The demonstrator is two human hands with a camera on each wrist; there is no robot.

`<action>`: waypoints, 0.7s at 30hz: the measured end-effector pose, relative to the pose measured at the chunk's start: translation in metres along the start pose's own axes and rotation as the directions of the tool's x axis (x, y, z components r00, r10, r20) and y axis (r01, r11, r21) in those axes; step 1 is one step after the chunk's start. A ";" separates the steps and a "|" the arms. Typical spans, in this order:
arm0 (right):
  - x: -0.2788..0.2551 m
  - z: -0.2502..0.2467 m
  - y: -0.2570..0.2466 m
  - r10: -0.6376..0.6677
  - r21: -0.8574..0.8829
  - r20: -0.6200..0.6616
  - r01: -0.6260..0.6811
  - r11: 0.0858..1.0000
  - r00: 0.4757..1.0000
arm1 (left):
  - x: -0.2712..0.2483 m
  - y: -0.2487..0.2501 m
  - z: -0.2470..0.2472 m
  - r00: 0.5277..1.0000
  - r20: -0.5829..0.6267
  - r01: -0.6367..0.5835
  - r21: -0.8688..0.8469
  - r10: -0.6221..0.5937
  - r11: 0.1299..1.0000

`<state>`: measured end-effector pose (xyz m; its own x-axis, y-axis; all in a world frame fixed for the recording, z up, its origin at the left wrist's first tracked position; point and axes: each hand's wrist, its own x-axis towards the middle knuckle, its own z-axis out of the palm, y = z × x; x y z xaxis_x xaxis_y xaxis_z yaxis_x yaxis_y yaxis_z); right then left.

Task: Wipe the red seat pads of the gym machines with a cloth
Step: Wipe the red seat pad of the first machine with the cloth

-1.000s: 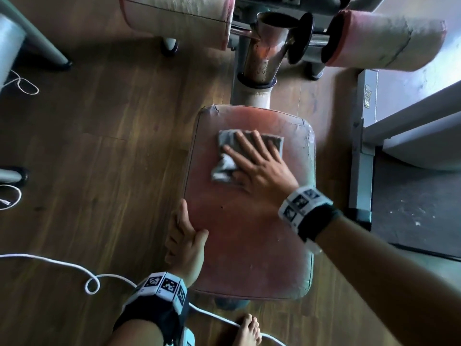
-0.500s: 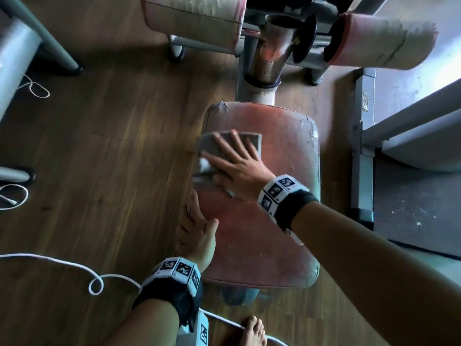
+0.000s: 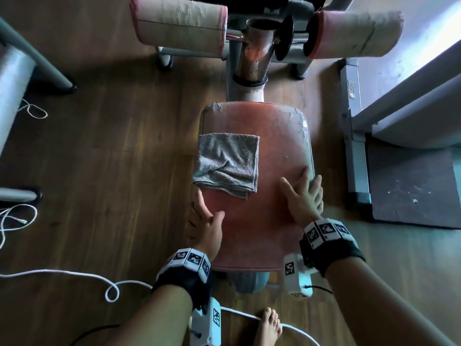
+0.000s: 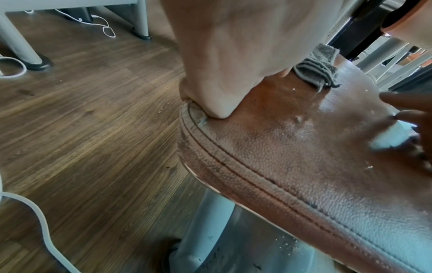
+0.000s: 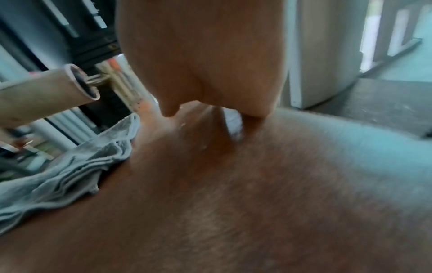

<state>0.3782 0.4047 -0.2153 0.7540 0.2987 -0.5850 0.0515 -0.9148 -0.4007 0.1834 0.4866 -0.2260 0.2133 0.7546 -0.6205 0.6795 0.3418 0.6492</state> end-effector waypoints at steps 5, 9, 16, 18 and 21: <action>0.006 0.014 -0.007 0.052 -0.107 -0.065 -0.059 0.993 0.996 | 0.006 -0.009 0.004 0.998 -0.024 -0.051 0.081 0.053 0.995; 0.010 0.017 -0.005 0.057 -0.128 -0.080 -0.067 0.989 0.995 | 0.009 -0.017 0.001 0.989 0.010 -0.146 0.146 0.146 0.979; 0.013 0.009 -0.009 0.094 -0.125 0.027 -0.089 0.988 0.995 | 0.005 -0.014 -0.016 0.986 0.084 -0.140 -0.079 0.147 0.987; 0.014 0.008 -0.010 0.100 -0.130 0.038 -0.095 0.987 0.994 | 0.008 -0.011 -0.020 0.994 0.018 -0.093 -0.332 0.105 0.939; 0.014 0.006 -0.010 0.114 -0.131 0.064 -0.105 0.986 0.991 | 0.012 0.009 -0.028 0.916 -0.377 -0.260 -0.310 0.133 0.914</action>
<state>0.3849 0.4199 -0.2237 0.7113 0.2095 -0.6710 0.0577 -0.9687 -0.2413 0.1724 0.5148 -0.2148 0.0212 0.9484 -0.3163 0.3481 0.2896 0.8916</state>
